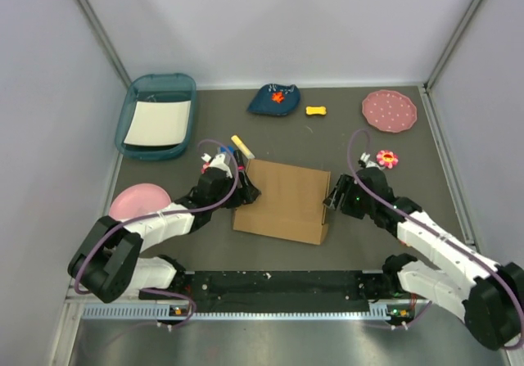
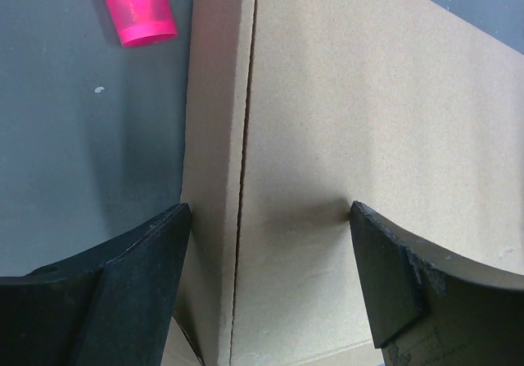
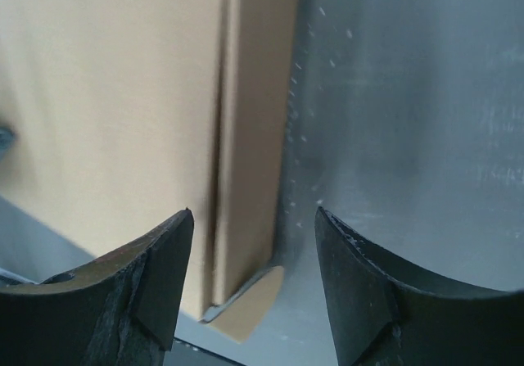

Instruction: Fold the paper box

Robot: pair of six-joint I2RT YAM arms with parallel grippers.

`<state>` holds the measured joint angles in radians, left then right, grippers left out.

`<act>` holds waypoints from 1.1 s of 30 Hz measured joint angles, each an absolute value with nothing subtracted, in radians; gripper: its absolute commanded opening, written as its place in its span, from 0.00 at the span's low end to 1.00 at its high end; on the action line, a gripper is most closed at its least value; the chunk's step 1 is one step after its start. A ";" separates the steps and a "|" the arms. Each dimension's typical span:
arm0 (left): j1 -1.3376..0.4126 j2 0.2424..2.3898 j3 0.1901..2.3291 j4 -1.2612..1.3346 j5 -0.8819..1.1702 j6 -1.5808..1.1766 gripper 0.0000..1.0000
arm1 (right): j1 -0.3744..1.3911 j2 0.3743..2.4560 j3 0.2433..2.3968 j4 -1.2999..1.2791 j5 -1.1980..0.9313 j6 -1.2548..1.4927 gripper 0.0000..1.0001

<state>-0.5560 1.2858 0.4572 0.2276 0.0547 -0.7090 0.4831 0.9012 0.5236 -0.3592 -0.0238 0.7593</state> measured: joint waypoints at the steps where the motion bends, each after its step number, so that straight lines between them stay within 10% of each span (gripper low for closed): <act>1: -0.556 1.286 0.458 0.228 0.055 -0.709 0.82 | 0.483 0.931 0.511 -0.355 -0.030 0.759 0.61; 21: -0.550 1.099 0.488 0.052 -0.212 -0.680 0.94 | 0.481 1.103 0.418 -0.047 -0.162 0.797 0.48; 33: -0.536 1.285 0.446 0.299 -0.040 -0.664 0.48 | 0.481 1.211 0.530 -0.088 -0.151 0.745 0.21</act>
